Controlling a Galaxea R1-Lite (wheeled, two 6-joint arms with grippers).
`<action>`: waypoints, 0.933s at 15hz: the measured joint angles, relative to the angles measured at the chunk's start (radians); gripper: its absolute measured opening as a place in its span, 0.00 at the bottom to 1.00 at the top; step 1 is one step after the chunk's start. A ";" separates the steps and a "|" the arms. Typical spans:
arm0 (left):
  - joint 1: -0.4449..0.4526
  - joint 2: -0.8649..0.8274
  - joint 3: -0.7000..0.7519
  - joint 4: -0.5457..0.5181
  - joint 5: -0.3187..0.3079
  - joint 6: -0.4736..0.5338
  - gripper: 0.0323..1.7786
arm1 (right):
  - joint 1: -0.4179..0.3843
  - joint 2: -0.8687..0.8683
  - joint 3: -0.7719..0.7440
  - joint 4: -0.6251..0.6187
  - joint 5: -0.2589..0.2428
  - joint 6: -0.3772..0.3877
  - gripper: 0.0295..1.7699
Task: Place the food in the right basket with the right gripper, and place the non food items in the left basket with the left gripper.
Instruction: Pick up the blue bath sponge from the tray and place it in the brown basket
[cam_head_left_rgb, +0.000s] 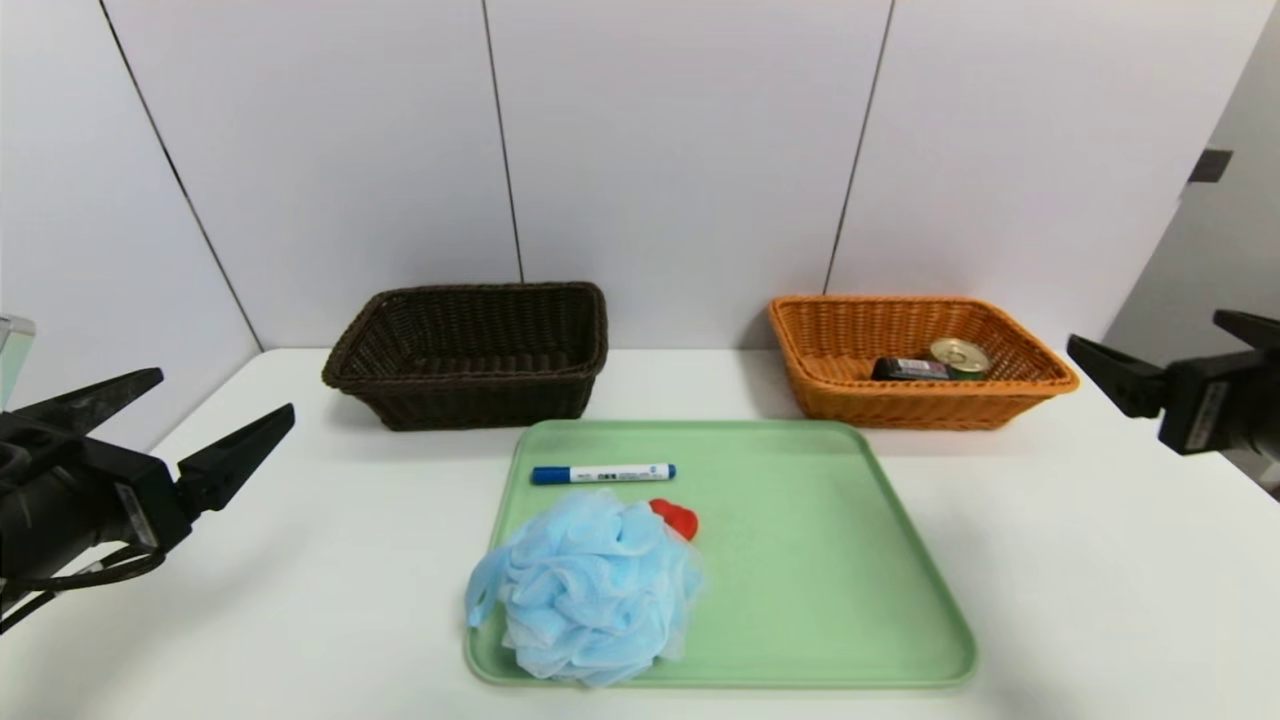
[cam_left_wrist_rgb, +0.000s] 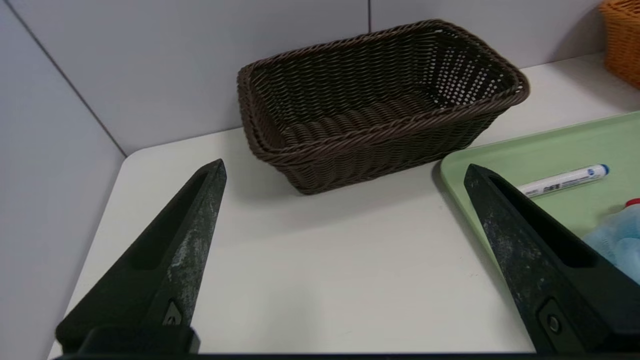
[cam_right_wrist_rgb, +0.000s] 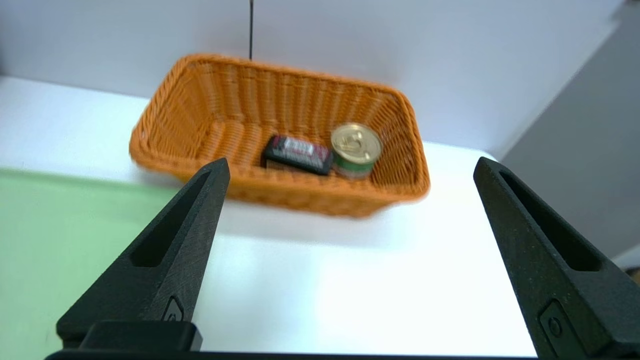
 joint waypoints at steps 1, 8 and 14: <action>-0.039 0.013 -0.018 0.001 -0.001 0.000 0.95 | -0.008 -0.061 0.051 0.013 0.006 0.003 0.95; -0.284 0.077 -0.347 0.406 -0.030 0.106 0.95 | -0.019 -0.215 0.175 0.042 0.021 0.006 0.96; -0.476 0.140 -0.557 1.068 -0.046 0.270 0.95 | -0.019 -0.222 0.183 0.042 0.056 0.006 0.96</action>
